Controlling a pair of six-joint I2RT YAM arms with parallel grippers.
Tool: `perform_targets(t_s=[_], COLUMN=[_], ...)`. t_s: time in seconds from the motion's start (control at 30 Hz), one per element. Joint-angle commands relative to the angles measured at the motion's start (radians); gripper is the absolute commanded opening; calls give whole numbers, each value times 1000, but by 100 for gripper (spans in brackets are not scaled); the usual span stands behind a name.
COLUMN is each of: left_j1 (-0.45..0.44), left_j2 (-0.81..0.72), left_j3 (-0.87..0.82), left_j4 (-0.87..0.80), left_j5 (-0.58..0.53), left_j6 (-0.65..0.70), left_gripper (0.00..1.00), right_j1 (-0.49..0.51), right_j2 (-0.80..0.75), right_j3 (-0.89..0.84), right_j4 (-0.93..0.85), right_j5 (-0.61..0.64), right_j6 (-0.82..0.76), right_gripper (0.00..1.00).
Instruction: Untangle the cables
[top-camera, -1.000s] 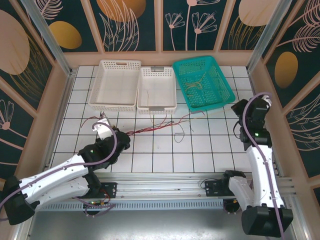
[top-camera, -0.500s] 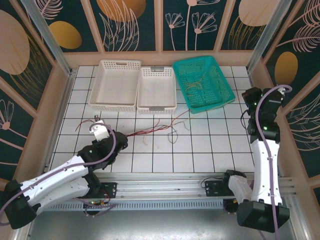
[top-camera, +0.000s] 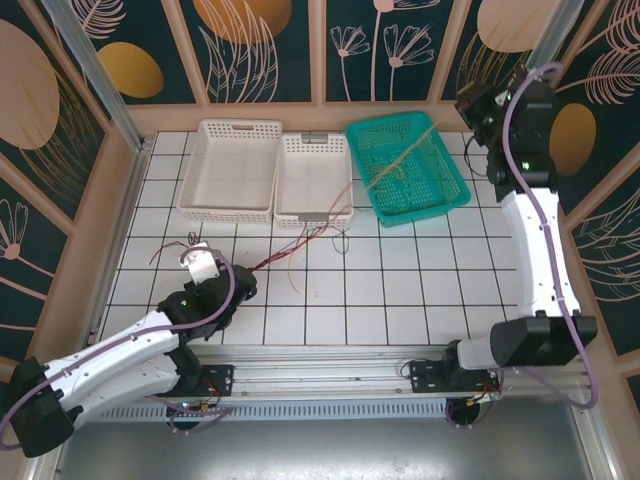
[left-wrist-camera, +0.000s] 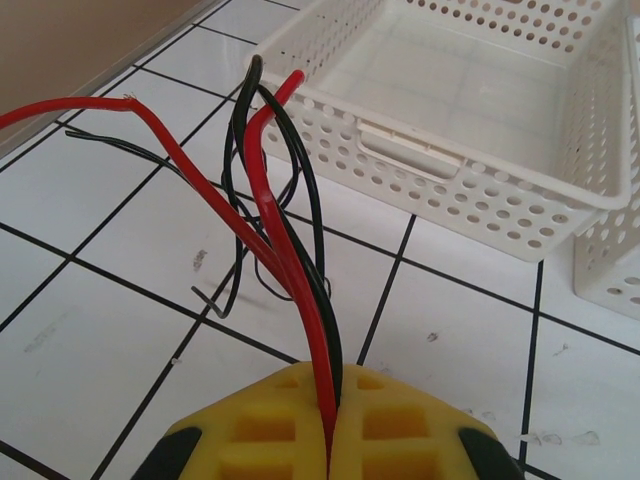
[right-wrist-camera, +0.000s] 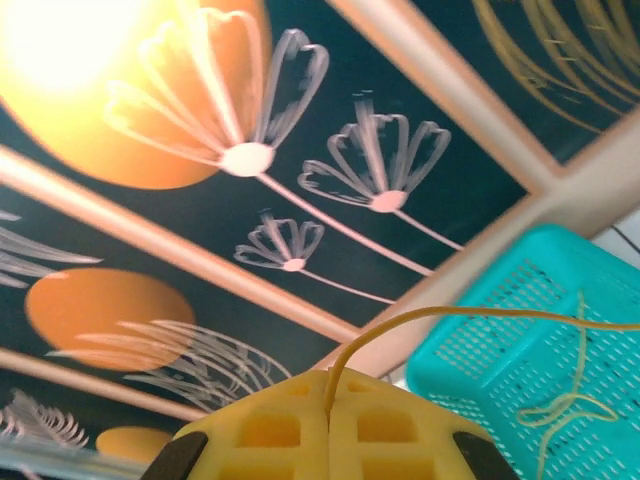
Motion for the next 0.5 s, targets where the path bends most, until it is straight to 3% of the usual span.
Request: perform_targets(t_s=[0.0, 0.27, 0.33, 0.47], left_j1=[8, 8, 9, 9], left_j2=[27, 79, 83, 108], left_j3=[-15, -24, -26, -20], left_j4=[6, 39, 50, 55], left_j5=[-22, -16, -12, -9], left_j6=[19, 30, 41, 46], left_gripper=[0, 0, 0, 0], right_j1=[-1, 3, 1, 2], right_j2=[51, 340, 382, 391], right_j3=[176, 804, 892, 901], right_j4=[-59, -336, -346, -316], right_j5=[-24, -131, -159, -250], right_j6=[-56, -115, -110, -88], right_gripper=[0, 0, 0, 0])
